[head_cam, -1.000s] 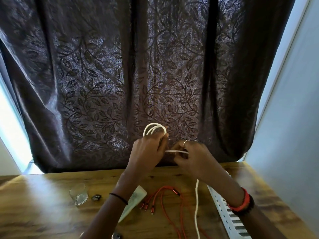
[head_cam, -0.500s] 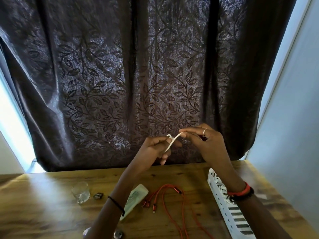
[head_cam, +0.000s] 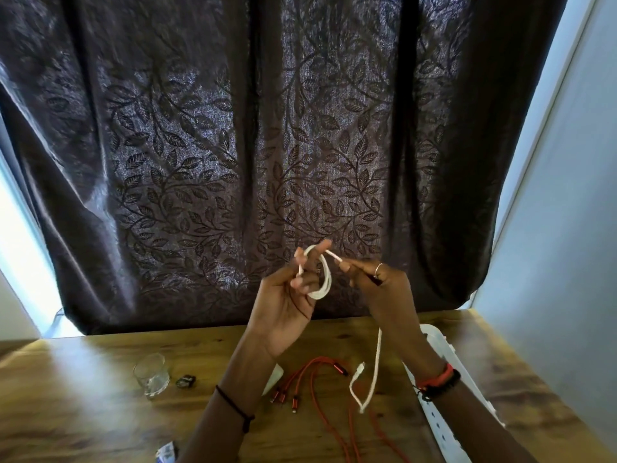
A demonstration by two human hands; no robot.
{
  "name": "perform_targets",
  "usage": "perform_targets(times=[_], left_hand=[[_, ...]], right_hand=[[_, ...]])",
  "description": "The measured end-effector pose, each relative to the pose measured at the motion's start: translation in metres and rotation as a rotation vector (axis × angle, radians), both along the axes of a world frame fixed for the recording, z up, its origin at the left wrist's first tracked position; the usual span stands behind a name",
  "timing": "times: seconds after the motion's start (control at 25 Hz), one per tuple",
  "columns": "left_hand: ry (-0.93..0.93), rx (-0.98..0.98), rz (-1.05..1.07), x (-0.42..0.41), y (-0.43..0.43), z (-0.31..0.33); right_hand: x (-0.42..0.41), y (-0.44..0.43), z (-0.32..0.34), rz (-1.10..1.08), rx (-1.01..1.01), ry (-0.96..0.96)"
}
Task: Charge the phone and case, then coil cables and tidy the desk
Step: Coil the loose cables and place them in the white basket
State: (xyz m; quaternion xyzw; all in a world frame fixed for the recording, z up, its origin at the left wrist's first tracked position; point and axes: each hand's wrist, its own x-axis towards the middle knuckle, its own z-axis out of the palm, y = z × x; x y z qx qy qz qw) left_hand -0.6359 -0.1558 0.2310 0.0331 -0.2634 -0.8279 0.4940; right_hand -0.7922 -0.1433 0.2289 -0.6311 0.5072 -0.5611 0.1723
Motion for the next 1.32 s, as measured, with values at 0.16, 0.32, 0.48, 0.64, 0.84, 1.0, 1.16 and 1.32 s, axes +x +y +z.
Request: perform_targets(times=[0.16, 0.32, 0.48, 0.64, 0.84, 1.0, 1.16, 1.32], left_hand=[[0.074, 0.062, 0.089, -0.005, -0.007, 0.002], [-0.048, -0.006, 0.243, -0.006, -0.012, -0.007], [-0.646, -0.375, 0.646, -0.014, -0.009, -0.014], [-1.237, -0.772, 0.929, -0.011, -0.012, -0.025], [-1.586, -0.964, 0.949, 0.003, -0.008, -0.030], [-1.595, -0.938, 0.817, 0.004, -0.003, -0.025], [-1.340, -0.842, 0.487, 0.002, 0.000, -0.025], [-1.120, -0.720, 0.282, 0.001, 0.006, -0.023]], right_hand=[[0.008, 0.008, -0.028, -0.103, -0.012, 0.289], [0.021, 0.020, -0.048, -0.062, 0.006, 0.388], [0.021, 0.031, -0.050, -0.020, 0.073, 0.395], [0.018, 0.043, -0.037, 0.134, 0.232, 0.402], [-0.010, 0.041, -0.015, 0.051, 0.126, 0.649], [-0.023, 0.029, -0.005, -0.042, -0.074, 0.889], [-0.031, 0.017, -0.003, -0.149, -0.195, 0.862], [-0.027, 0.013, -0.004, -0.175, -0.279, 0.727]])
